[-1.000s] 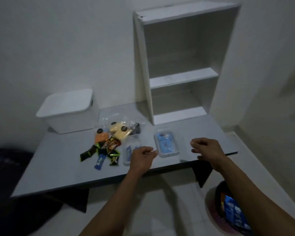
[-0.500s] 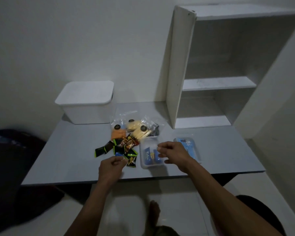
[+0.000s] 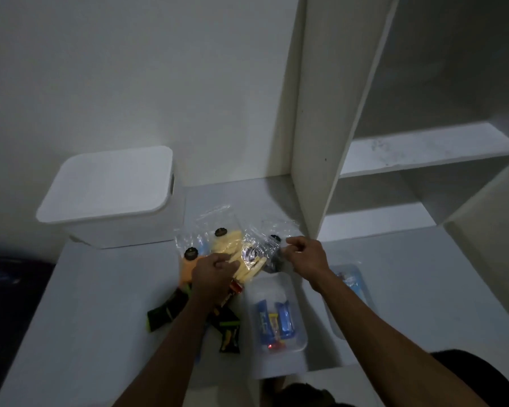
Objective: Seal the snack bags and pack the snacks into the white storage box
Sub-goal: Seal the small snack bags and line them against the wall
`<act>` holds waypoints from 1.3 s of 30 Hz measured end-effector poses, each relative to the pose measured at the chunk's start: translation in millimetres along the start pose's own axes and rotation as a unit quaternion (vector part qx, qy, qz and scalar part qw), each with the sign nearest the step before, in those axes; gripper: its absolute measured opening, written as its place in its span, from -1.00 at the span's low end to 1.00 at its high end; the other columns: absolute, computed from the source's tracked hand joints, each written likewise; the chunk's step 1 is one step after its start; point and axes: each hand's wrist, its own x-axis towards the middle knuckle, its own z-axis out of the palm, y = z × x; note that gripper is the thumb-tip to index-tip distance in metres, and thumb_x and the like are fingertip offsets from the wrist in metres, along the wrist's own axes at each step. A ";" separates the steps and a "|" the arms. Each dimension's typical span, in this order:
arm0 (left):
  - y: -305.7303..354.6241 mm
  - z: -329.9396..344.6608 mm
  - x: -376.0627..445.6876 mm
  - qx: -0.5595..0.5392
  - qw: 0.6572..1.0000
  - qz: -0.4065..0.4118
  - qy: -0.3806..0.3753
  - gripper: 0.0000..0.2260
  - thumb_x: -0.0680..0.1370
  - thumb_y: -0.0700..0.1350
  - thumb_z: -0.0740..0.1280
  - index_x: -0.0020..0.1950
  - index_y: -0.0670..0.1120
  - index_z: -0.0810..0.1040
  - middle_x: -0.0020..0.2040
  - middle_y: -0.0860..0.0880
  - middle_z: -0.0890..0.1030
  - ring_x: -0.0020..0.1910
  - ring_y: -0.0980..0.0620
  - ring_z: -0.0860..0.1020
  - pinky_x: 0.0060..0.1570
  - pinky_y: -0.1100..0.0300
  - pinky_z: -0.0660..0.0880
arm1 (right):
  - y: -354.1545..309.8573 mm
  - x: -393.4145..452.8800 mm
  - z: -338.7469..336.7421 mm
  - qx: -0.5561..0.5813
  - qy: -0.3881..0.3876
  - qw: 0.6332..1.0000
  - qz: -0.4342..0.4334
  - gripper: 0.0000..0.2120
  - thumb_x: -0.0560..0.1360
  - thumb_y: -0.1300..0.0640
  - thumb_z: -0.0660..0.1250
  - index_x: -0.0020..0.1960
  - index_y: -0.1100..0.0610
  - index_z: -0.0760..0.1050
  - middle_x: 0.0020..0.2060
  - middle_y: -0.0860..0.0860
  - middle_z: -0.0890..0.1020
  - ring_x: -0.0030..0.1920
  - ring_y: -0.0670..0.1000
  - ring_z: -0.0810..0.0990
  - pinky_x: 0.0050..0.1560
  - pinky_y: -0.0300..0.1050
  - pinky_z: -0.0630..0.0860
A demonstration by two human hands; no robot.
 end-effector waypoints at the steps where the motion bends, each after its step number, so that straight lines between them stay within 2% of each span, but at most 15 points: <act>1: 3.7 6.7 13.4 0.009 1.000 -0.008 -0.011 -0.68 0.41 0.00 0.47 0.08 -0.16 0.63 -0.15 -0.19 0.68 -0.16 -0.17 0.66 -0.15 0.08 0.56 | 3.5 11.0 2.8 -0.013 0.010 1.000 0.004 -0.82 0.47 0.19 0.40 0.04 0.01 0.64 0.01 0.02 0.68 0.05 0.07 0.63 0.10 -0.08 0.56; 4: 9.4 24.8 46.8 0.100 0.994 0.037 -0.015 -0.65 0.46 0.06 0.43 0.08 -0.18 0.61 -0.07 -0.18 0.67 -0.06 -0.19 0.64 -0.05 0.04 0.56 | 9.1 33.8 9.1 -0.037 0.011 0.999 0.021 -0.69 0.47 0.17 0.44 0.21 0.10 0.60 0.04 0.04 0.64 0.09 0.02 0.59 0.11 -0.22 0.42; 8: 25.5 45.2 80.8 0.129 0.991 0.039 -0.021 -0.55 0.54 -0.02 0.38 0.39 -0.16 0.46 0.27 -0.17 0.56 0.20 -0.13 0.54 0.20 0.07 0.45 | 17.4 58.9 19.4 -0.055 -0.010 0.998 0.038 -0.59 0.44 0.10 0.49 0.28 0.08 0.55 0.12 0.06 0.63 0.13 0.03 0.58 0.24 -0.07 0.49; 11: 29.7 59.0 103.8 0.120 0.992 0.031 -0.028 -0.53 0.57 -0.08 0.36 0.45 -0.16 0.38 0.36 -0.17 0.48 0.30 -0.12 0.47 0.26 0.13 0.36 | 23.0 72.5 25.7 -0.047 -0.018 0.998 0.046 -0.57 0.41 0.10 0.53 0.26 0.07 0.56 0.09 0.06 0.65 0.10 0.05 0.61 0.21 -0.08 0.52; 13: 31.9 66.1 114.5 0.126 0.991 0.036 -0.025 -0.56 0.59 -0.11 0.34 0.44 -0.18 0.39 0.33 -0.18 0.51 0.27 -0.09 0.50 0.15 0.22 0.36 | 24.4 77.6 28.6 -0.038 -0.029 0.998 0.051 -0.61 0.41 0.15 0.53 0.22 0.05 0.58 0.02 0.02 0.64 0.05 0.03 0.62 0.12 -0.20 0.51; 15: 33.8 69.5 120.3 0.126 0.991 0.043 -0.019 -0.63 0.59 -0.14 0.33 0.39 -0.21 0.45 0.24 -0.19 0.58 0.16 -0.04 0.54 0.05 0.26 0.36 | 25.2 82.1 33.2 -0.039 -0.037 0.997 0.050 -0.65 0.41 0.20 0.52 0.17 0.04 0.60 -0.02 0.01 0.67 0.02 0.01 0.63 0.07 -0.22 0.52; 17: 36.6 68.0 120.7 0.124 0.991 0.054 -0.006 -0.72 0.58 -0.15 0.34 0.26 -0.23 0.55 0.13 -0.19 0.62 0.04 0.01 0.54 0.01 0.24 0.39 | 26.6 85.5 37.3 -0.033 -0.044 0.997 0.048 -0.70 0.40 0.21 0.53 0.12 0.06 0.63 -0.07 0.02 0.69 -0.05 -0.02 0.64 0.07 -0.22 0.54; 21: 29.9 54.3 116.3 0.096 0.994 0.054 0.016 -0.85 0.55 -0.12 0.38 0.02 -0.18 0.65 -0.04 -0.10 0.66 -0.05 -0.02 0.58 -0.02 0.19 0.45 | 20.4 84.6 42.1 -0.007 -0.057 0.998 0.032 -0.83 0.41 0.30 0.50 -0.04 0.12 0.66 -0.14 0.11 0.69 -0.19 -0.07 0.59 -0.06 -0.25 0.53; 23: 25.7 40.8 111.4 0.081 0.994 0.066 0.033 -0.90 0.53 -0.11 0.41 -0.06 -0.12 0.67 -0.13 -0.04 0.67 -0.14 0.03 0.60 -0.10 0.20 0.46 | 12.6 81.5 44.1 0.022 -0.055 0.998 0.021 -0.89 0.42 0.31 0.49 -0.08 0.17 0.68 -0.19 0.12 0.69 -0.24 -0.06 0.61 -0.15 -0.30 0.54; 25: 22.2 22.2 103.6 0.059 0.993 0.089 0.050 -0.91 0.51 -0.13 0.42 -0.16 -0.12 0.66 -0.24 -0.04 0.66 -0.25 0.03 0.60 -0.21 0.17 0.49 | -1.5 75.2 46.9 0.041 -0.066 0.997 0.007 -0.90 0.42 0.29 0.51 -0.07 0.19 0.69 -0.25 0.12 0.69 -0.27 -0.03 0.63 -0.20 -0.25 0.58; 28: 21.1 -2.2 90.5 0.007 0.996 0.074 0.048 -0.94 0.52 -0.17 0.41 -0.09 -0.14 0.68 -0.23 -0.06 0.67 -0.28 0.08 0.61 -0.36 0.31 0.51 | -23.7 70.1 48.4 0.054 -0.098 0.993 -0.026 -0.87 0.40 0.28 0.53 -0.05 0.22 0.68 -0.23 0.11 0.69 -0.16 0.01 0.68 -0.04 -0.18 0.64; 31: 22.6 -25.9 79.0 -0.027 0.994 0.091 0.057 -0.95 0.51 -0.16 0.42 -0.09 -0.04 0.68 -0.22 0.04 0.69 -0.26 0.18 0.62 -0.29 0.37 0.50 | -53.1 59.1 49.7 0.054 -0.116 0.990 -0.064 -0.87 0.41 0.26 0.52 -0.04 0.20 0.68 -0.22 0.10 0.67 -0.14 0.01 0.65 0.03 -0.18 0.63; 33: 28.0 -40.0 70.6 -0.055 0.991 0.110 0.061 -0.94 0.51 -0.19 0.43 -0.13 -0.06 0.67 -0.25 0.05 0.68 -0.31 0.22 0.60 -0.27 0.35 0.51 | -74.2 48.2 48.7 0.051 -0.123 0.987 -0.085 -0.87 0.44 0.25 0.50 -0.02 0.19 0.67 -0.21 0.06 0.66 -0.15 -0.04 0.62 -0.09 -0.31 0.60; 36: 39.3 -58.6 55.3 -0.119 0.983 0.124 0.064 -0.94 0.52 -0.20 0.41 -0.11 -0.16 0.67 -0.26 -0.04 0.68 -0.31 0.16 0.59 -0.27 0.30 0.52 | -104.1 30.3 45.8 0.042 -0.127 0.985 -0.110 -0.87 0.47 0.22 0.48 0.01 0.19 0.66 -0.19 0.06 0.66 -0.20 -0.09 0.60 -0.32 -0.43 0.48; 39: 51.3 -74.7 41.2 -0.177 0.973 0.133 0.063 -0.91 0.54 -0.18 0.40 -0.05 -0.18 0.67 -0.21 -0.09 0.69 -0.25 0.13 0.61 -0.24 0.33 0.52 | -128.1 14.9 44.5 0.031 -0.124 0.981 -0.145 -0.88 0.47 0.22 0.48 0.00 0.19 0.66 -0.24 0.04 0.64 -0.26 -0.13 0.57 -0.31 -0.42 0.47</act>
